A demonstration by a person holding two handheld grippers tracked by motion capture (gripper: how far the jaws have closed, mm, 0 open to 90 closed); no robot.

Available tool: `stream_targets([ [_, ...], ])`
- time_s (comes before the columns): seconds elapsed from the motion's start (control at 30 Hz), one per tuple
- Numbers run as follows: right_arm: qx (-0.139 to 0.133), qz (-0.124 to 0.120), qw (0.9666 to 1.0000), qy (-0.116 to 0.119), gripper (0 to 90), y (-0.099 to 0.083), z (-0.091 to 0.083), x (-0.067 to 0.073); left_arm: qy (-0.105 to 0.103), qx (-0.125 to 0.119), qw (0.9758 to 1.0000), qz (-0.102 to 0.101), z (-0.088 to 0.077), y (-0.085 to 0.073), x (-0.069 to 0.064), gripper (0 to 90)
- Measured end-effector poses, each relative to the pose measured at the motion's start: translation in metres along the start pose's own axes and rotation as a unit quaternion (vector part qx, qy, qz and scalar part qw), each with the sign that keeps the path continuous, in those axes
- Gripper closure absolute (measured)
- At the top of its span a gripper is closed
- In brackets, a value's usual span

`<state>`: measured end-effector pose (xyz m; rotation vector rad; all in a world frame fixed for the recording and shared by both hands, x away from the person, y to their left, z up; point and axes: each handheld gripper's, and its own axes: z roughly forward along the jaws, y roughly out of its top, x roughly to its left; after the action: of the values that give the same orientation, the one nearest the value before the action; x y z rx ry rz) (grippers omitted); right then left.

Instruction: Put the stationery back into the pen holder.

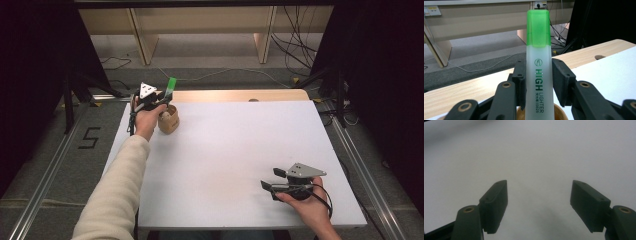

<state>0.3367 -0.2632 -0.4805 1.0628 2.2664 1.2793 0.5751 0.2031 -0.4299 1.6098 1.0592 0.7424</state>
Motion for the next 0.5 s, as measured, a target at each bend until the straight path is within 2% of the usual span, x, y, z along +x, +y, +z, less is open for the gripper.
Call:
stream_targets([
  [0.5, 0.002, -0.001, 1.0000, 0.001, 31.0, 0.0000, -0.0001, 0.0003, 0.001, 0.007, 1.0000, -0.004, 0.0020, -0.0058, 0.0064, 66.2],
])
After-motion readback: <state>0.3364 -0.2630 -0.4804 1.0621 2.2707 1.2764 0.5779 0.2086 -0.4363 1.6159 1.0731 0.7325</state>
